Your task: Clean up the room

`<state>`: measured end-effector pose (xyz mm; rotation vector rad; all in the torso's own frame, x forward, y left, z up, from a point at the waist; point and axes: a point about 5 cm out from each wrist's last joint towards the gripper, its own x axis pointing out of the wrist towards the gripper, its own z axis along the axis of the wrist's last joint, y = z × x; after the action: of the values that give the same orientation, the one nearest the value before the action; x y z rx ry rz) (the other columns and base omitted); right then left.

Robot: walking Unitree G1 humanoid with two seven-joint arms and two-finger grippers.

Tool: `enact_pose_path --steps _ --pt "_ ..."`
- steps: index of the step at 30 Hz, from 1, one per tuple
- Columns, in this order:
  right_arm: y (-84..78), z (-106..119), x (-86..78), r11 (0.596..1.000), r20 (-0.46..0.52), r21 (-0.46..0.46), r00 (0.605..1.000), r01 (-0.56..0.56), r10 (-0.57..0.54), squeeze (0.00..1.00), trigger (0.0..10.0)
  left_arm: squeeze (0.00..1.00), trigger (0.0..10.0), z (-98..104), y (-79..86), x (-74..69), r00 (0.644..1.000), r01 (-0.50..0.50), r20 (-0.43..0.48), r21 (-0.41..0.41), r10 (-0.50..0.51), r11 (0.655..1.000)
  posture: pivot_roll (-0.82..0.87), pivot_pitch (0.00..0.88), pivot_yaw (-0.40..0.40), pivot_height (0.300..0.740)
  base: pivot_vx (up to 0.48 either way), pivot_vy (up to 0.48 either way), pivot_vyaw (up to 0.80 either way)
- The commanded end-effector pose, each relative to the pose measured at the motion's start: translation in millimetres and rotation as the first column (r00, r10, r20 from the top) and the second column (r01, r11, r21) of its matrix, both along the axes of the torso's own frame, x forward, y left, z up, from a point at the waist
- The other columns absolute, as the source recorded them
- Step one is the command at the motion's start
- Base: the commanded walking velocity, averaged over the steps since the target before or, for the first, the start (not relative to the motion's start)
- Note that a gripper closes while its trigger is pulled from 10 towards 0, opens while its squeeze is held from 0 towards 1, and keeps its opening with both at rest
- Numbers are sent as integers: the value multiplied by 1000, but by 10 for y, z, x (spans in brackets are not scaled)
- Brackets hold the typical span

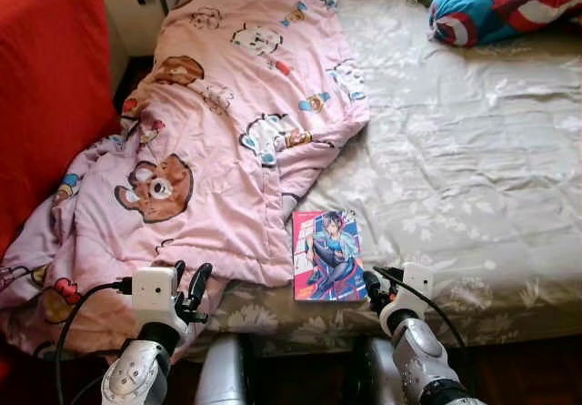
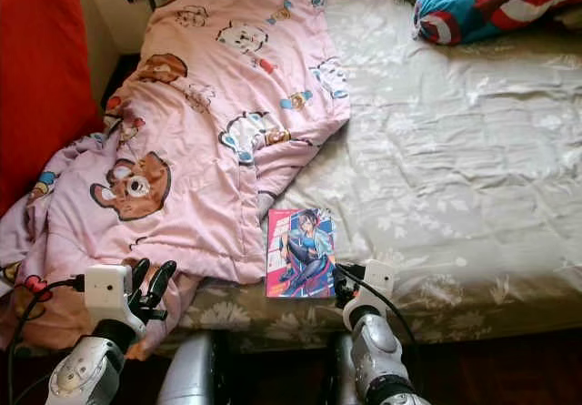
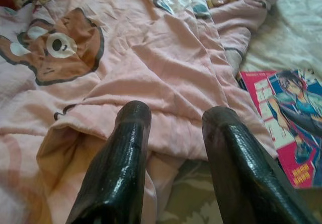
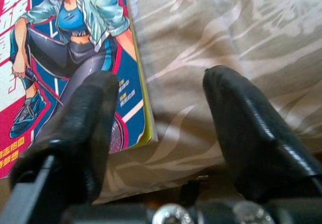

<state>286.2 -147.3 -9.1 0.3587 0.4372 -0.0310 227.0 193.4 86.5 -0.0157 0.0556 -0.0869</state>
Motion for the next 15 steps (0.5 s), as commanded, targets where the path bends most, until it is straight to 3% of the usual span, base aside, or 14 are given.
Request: enact_pose_path --steps 1,4,5,12,15 --pt "37 -7 -3 1000 -2 26 1000 -6 6 1000 10000 0 10000 -13 18 -53 1000 -1 -24 6 1 1000 176 275 48 596 0 0 0" --pt "18 47 42 999 35 30 999 -9 8 1000 10000 0 10000 12 28 -115 1000 -8 -29 8 8 1000 183 302 45 596 0 0 0" --pt "4 75 66 999 50 34 999 -10 8 0 10000 0 10000 17 31 -128 999 -14 -32 10 14 1000 186 310 45 596 0 0 0" --pt "-27 177 158 998 103 61 995 -13 6 0 10000 0 10000 12 55 -231 998 -27 -53 18 28 999 198 333 46 596 0 0 0" --pt "-2 217 207 989 112 147 994 -25 8 0 10000 0 10000 5 72 -270 997 -36 -69 23 37 999 205 342 49 596 0 0 0"
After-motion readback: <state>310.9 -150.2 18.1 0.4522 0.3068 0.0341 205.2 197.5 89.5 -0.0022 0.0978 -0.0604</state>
